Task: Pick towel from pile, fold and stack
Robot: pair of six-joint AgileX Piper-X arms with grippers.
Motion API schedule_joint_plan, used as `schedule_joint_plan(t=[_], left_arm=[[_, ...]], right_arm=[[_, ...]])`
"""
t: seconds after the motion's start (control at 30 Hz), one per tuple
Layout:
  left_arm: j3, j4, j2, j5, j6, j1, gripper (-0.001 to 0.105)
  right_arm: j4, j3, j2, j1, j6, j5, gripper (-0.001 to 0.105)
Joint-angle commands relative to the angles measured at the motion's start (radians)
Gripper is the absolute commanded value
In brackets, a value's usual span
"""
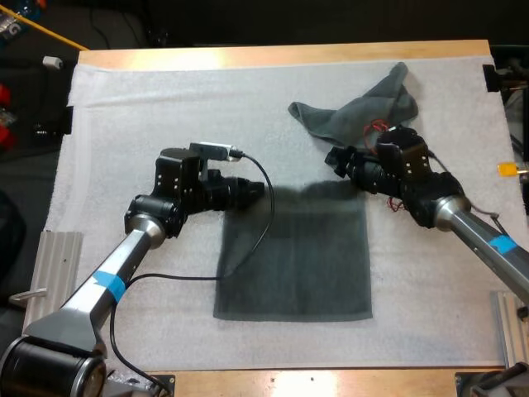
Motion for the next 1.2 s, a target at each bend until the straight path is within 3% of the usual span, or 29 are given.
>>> schedule_joint_plan(t=[0.0,0.2,0.43,0.57,0.83,1.17], left_arm=[[-0.017,-0.009,-0.005,0.016,-0.008,0.000,0.064],[-0.050,0.060,-0.096,0.022,0.031,0.000,0.064],[-0.050,0.264,-0.334,-0.049,0.116,0.000,0.064],[-0.050,0.363,-0.464,-0.096,0.140,0.000,0.064],[-0.050,0.592,-0.718,-0.099,0.145,0.000,0.064],[-0.050,0.873,-0.895,-0.120,0.143,0.000,0.064]], right_arm=[[-0.005,-0.003,-0.034,-0.001,-0.054,-0.016,0.059],[0.089,-0.003,-0.154,-0.001,-0.184,-0.013,0.059],[0.277,-0.003,-0.320,-0.001,-0.244,-0.013,0.059],[0.397,-0.003,-0.417,0.001,-0.251,-0.013,0.059],[0.657,-0.003,-0.627,0.001,-0.262,-0.016,0.059],[0.939,-0.003,-0.825,0.001,-0.262,-0.016,0.059]])
